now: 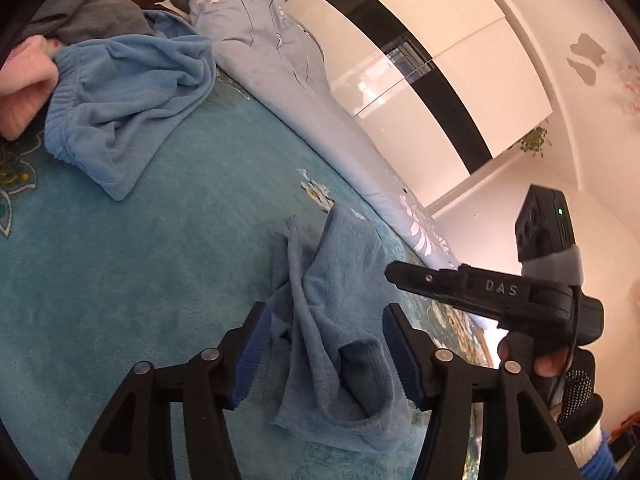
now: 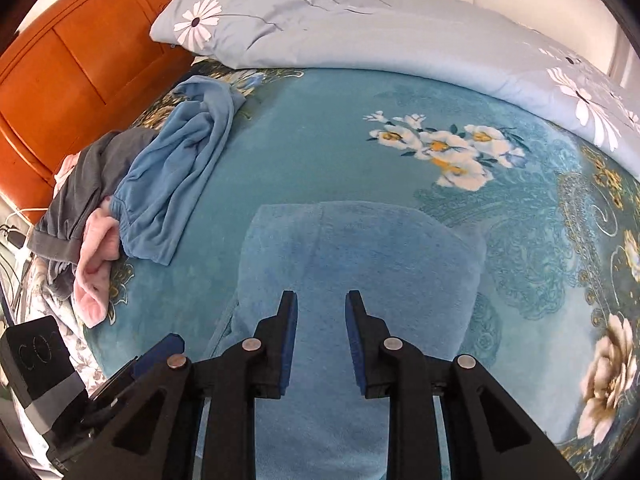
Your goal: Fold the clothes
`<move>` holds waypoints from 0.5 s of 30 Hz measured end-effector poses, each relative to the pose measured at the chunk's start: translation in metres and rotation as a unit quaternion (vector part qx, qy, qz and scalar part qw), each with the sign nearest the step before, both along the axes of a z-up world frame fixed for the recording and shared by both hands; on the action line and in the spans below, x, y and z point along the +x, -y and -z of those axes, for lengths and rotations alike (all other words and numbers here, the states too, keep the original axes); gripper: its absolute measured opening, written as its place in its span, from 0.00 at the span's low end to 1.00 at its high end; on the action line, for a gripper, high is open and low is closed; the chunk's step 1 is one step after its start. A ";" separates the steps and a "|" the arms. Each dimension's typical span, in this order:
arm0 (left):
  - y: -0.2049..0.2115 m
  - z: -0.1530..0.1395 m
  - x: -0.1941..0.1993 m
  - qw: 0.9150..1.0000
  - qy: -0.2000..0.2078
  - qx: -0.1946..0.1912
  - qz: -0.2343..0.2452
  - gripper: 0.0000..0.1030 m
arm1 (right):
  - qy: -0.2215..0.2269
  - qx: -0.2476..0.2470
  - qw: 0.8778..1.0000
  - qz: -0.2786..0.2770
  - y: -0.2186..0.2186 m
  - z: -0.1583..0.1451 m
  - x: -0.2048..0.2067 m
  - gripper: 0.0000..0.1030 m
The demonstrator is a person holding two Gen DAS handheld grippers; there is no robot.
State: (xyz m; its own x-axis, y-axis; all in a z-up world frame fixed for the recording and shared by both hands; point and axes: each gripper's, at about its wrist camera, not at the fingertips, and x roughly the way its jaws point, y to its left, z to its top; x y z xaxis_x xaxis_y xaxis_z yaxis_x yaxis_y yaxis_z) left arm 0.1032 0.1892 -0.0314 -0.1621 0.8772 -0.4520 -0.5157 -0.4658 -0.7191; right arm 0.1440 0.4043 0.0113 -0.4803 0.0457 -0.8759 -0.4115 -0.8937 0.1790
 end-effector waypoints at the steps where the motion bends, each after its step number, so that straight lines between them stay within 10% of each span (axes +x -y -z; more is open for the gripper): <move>1: -0.001 -0.002 0.002 1.000 -0.006 0.002 0.004 0.62 | 0.000 0.001 1.000 -0.005 0.002 0.003 -0.006 0.25; 10: -0.024 0.025 0.006 0.988 -0.003 -0.155 -0.001 0.66 | 0.019 -0.010 1.000 -0.009 -0.013 0.042 -0.046 0.25; 15: -0.016 0.029 -0.003 0.991 0.021 -0.134 0.004 0.67 | 0.013 -0.031 0.999 0.003 -0.022 0.048 -0.037 0.25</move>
State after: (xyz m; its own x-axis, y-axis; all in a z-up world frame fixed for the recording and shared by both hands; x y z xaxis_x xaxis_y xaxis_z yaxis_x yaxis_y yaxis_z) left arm 0.1005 0.2052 -0.0603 -0.1318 0.7255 -0.6754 -0.4915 -0.6395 -0.5911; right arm 0.1068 0.4260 -0.0369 -0.4575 -0.0057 -0.8892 -0.4217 -0.8790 0.2225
